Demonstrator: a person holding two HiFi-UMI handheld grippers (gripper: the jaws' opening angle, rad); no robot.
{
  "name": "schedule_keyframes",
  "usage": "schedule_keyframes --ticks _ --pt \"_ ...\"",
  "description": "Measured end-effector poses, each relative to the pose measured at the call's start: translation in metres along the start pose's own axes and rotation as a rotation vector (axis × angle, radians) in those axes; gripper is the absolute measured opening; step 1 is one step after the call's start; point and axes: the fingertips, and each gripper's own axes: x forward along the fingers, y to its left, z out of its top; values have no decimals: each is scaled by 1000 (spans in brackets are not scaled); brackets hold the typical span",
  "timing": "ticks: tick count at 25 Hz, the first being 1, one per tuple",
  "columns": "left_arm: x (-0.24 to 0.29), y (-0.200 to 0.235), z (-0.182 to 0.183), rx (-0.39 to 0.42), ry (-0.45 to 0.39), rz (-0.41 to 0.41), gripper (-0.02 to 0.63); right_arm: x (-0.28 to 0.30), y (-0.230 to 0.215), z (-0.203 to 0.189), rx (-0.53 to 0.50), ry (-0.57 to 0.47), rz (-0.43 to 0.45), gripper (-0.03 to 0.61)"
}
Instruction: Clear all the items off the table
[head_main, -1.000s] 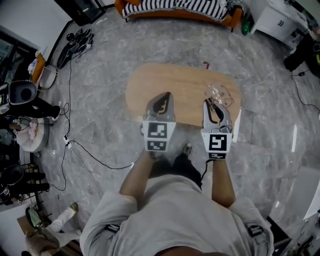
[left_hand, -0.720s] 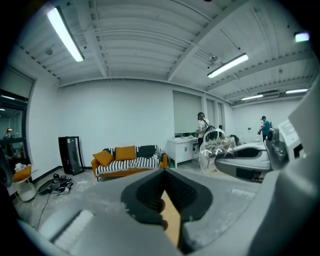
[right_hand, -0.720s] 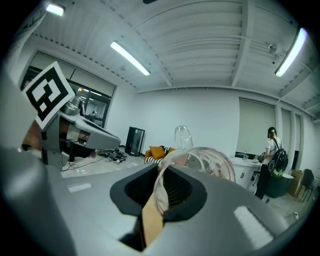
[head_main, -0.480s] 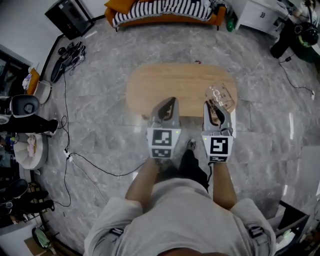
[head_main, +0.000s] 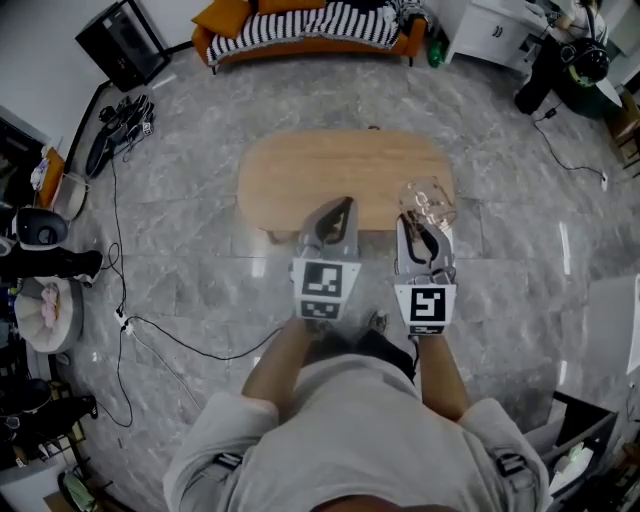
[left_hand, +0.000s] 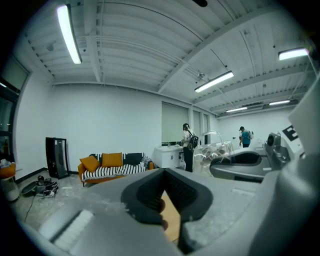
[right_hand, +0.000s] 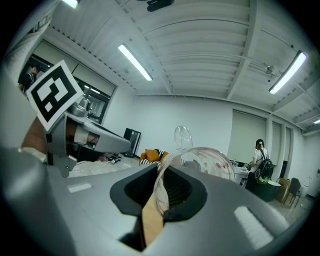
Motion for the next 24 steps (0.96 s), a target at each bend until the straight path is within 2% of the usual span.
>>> schedule_keyframes --ticks 12,24 --pt "31 -44 30 19 -38 -44 20 -24 -42 15 -8 -48 -23 46" --pt "50 -87 37 16 -33 -71 20 -35 -77 14 7 -84 -42 48"
